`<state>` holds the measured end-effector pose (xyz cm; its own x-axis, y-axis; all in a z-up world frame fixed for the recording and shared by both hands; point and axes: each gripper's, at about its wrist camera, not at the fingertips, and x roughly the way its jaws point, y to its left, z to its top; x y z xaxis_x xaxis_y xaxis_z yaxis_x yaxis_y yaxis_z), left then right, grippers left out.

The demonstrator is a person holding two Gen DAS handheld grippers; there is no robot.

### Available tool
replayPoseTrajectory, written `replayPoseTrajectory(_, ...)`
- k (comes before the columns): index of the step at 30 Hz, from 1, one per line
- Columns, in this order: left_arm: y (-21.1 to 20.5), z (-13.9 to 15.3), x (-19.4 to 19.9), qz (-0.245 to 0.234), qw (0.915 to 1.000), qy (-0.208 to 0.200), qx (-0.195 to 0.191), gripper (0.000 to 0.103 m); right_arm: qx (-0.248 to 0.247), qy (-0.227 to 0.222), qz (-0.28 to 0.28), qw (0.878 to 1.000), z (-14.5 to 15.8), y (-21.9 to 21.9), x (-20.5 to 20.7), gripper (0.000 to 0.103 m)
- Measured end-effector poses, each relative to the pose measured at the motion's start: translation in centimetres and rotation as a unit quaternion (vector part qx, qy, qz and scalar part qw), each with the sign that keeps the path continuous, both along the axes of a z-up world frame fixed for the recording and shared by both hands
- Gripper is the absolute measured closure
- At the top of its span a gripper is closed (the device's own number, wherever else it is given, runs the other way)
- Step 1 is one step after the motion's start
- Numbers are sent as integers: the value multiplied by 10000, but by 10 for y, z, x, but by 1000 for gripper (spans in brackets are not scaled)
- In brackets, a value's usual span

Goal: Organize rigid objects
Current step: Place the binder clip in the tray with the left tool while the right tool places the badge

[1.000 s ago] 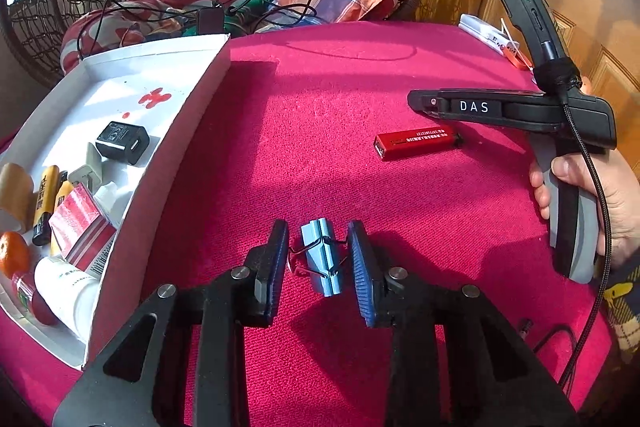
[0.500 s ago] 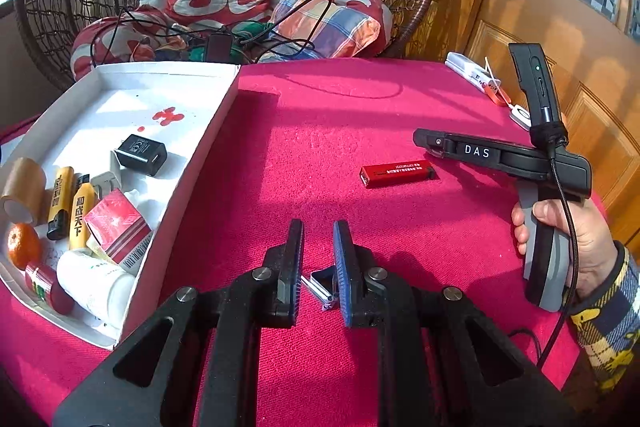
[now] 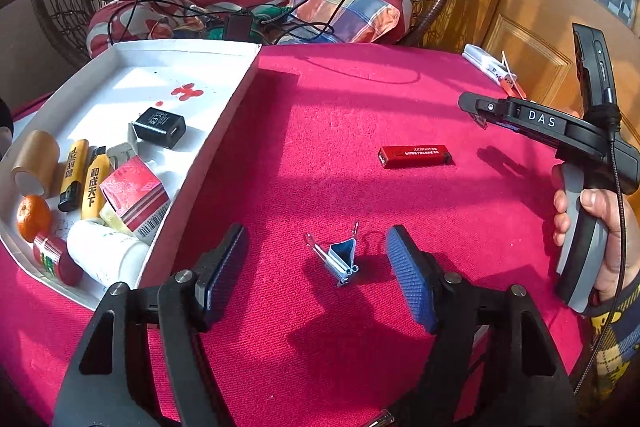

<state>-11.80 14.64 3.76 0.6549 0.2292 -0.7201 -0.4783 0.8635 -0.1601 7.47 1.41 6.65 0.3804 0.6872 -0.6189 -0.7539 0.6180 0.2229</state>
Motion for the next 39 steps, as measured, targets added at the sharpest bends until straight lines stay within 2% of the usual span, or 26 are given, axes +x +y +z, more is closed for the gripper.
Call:
replayPoseTrajectory(5,-9,-21,16,-116,9995,279,-61,30,147,43,59,9999,6,-4,-5,62)
replayPoseTrajectory(6,-9,-27,19,-154,9991,372,-91,41,181,28,81,9998,9,-5,-7,62)
replayPoseTrajectory(7,-11,-28,20,-162,9992,370,55,46,219,10,97,9997,11,-6,-8,62)
replayPoseTrajectory(8,-13,-28,20,-242,9989,364,141,71,263,-6,126,9996,15,-6,-10,62)
replayPoseTrajectory(9,-12,-28,20,-322,9987,381,46,81,295,-33,153,9994,18,-7,-12,62)
replayPoseTrajectory(15,-9,-11,7,-406,9991,16,76,84,440,-235,395,9980,42,4,-32,62)
replayPoseTrajectory(22,22,31,-20,-18,9980,-627,93,86,467,-506,936,9932,66,38,-66,62)
replayPoseTrajectory(29,89,59,-54,815,9902,-1128,150,86,341,-501,1716,9833,72,100,-106,62)
replayPoseTrajectory(34,146,53,-77,1521,9816,-1153,-65,86,178,-254,2263,9736,59,152,-139,62)
replayPoseTrajectory(39,175,39,-107,2088,9697,-1222,-329,86,6,-125,2516,9677,42,190,-163,62)
